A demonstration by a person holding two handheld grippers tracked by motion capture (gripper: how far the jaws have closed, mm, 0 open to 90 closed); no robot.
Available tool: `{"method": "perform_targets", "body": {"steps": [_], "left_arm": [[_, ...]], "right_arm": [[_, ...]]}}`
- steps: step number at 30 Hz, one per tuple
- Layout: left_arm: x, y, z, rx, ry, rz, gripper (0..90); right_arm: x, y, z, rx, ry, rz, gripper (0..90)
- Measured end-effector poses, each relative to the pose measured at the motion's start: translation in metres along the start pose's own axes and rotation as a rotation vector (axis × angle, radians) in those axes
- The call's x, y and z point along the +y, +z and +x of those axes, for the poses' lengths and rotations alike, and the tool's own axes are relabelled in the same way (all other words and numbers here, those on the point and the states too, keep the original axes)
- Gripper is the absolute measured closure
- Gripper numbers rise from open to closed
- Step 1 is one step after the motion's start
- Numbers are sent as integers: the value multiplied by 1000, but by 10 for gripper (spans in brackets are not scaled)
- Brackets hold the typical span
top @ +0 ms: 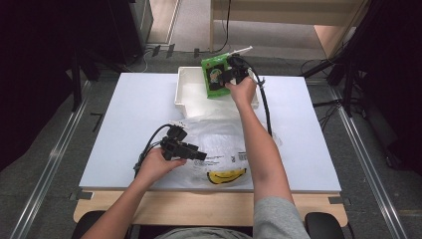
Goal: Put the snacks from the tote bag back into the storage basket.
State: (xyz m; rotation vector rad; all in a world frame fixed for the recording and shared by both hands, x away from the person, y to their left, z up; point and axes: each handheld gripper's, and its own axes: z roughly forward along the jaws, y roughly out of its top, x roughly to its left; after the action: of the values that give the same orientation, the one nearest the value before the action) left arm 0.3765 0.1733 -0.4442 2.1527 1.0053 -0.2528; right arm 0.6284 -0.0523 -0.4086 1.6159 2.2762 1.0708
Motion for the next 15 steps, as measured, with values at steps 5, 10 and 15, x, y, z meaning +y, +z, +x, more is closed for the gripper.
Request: {"method": "perform_targets", "body": {"steps": [5, 10, 15], "left_arm": [[0, 0, 0, 2, 0, 1, 401], [0, 0, 0, 2, 0, 1, 400], [0, 0, 0, 2, 1, 2, 399]], "right_arm": [[-1, 2, -1, -11, 7, 3, 528], [-2, 5, -4, -23, 12, 17, 481], [-4, 10, -8, -22, 21, 36, 419]]}}
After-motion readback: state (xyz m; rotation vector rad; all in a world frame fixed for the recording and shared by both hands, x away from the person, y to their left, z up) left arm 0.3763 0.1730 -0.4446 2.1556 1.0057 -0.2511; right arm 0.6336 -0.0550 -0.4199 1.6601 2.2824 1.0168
